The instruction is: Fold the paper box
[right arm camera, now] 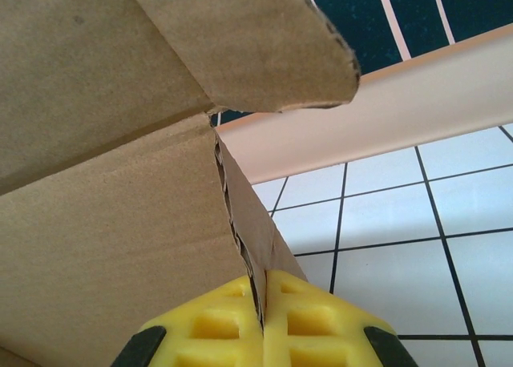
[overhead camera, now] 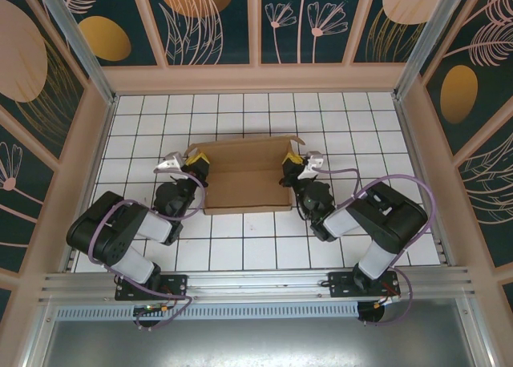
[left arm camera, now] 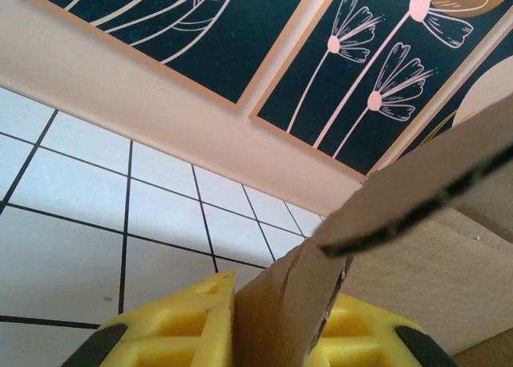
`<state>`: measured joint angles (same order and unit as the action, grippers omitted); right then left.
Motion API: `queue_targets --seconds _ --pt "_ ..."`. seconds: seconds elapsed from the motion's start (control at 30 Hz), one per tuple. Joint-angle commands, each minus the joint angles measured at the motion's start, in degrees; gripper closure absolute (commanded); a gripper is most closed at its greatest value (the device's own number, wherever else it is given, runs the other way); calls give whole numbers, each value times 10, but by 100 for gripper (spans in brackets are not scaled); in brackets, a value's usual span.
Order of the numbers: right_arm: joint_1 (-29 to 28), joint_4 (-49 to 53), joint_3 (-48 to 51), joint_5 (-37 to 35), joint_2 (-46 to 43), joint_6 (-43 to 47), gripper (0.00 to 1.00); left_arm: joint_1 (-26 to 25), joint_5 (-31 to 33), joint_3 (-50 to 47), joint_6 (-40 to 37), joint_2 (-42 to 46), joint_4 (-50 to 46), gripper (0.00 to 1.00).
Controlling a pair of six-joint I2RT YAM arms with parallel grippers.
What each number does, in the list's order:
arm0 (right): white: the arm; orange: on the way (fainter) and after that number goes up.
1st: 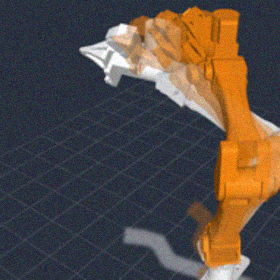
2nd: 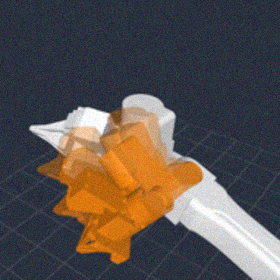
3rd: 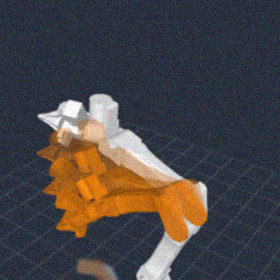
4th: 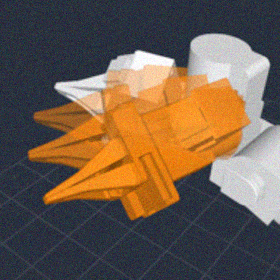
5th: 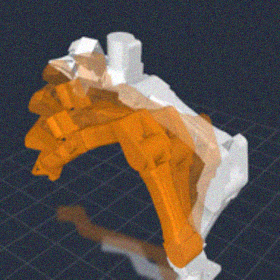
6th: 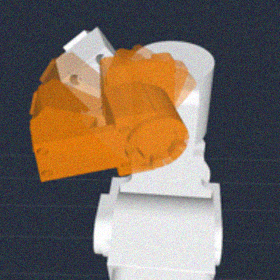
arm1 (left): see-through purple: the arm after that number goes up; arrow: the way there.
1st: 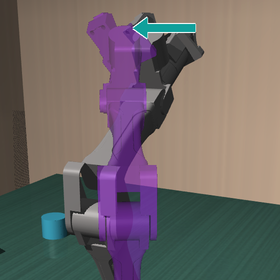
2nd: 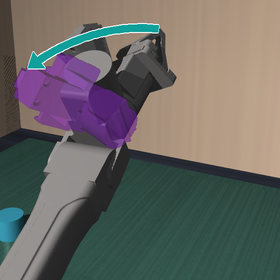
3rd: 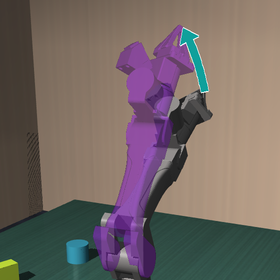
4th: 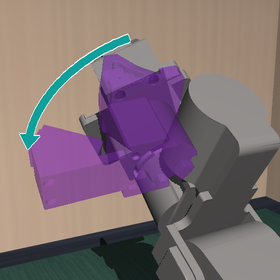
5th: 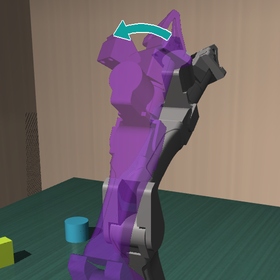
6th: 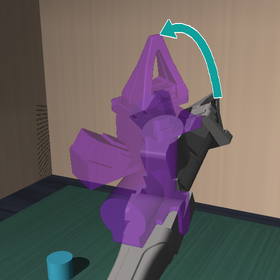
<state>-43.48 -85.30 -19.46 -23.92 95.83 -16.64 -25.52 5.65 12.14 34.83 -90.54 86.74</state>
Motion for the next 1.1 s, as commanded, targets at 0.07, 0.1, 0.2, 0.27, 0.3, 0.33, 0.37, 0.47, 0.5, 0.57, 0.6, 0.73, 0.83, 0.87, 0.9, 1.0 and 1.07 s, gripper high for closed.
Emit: queue_targets --seconds 0.07,0.1,0.2,0.27,0.3,0.33,0.37,0.47,0.5,0.57,0.6,0.73,0.83,0.87,0.9,1.0,1.07 --pt "-30 14 25 62 20 -27 100 -29 -71 -22 37 -32 -23 80" --pt "-30 13 27 63 21 -30 100 -31 -71 -25 38 -35 -19 80" --pt "-33 7 36 63 26 -42 100 -34 -71 -32 46 -44 -15 80" --pt "-39 -2 39 63 36 -46 100 -35 -75 -35 49 -50 -12 80" --pt "-43 -8 39 62 42 -46 100 -35 -76 -36 52 -54 -11 80" --pt "-45 -11 37 61 47 -47 100 -35 -77 -37 56 -57 -10 80" --pt "-48 -11 35 61 50 -48 100 -36 -78 -38 59 -60 -7 80" --pt "-55 -11 27 59 59 -53 100 -40 -82 -38 67 -71 4 80" --pt "-58 -11 25 58 62 -55 100 -43 -82 -38 68 -73 4 80" --pt "-61 -11 22 58 65 -59 100 -46 -79 -38 71 -73 1 80" --pt "-63 -11 21 58 65 -62 100 -48 -78 -39 74 -84 2 80" --pt "-67 -12 20 56 64 -75 98 -51 -71 -41 80 -96 -7 80" --pt "-70 -9 21 52 69 -78 97 -52 -62 -41 77 -98 -22 80" --pt "-71 -11 24 49 72 -80 97 -52 -61 -41 76 -98 -24 80" --pt "-71 -16 26 46 76 -81 97 -52 -61 -42 74 -98 -24 80" --pt "-71 -22 34 42 82 -78 97 -52 -62 -42 72 -94 -32 79" --pt "-71 -22 38 42 78 -76 95 -52 -57 -43 65 -85 -43 79"
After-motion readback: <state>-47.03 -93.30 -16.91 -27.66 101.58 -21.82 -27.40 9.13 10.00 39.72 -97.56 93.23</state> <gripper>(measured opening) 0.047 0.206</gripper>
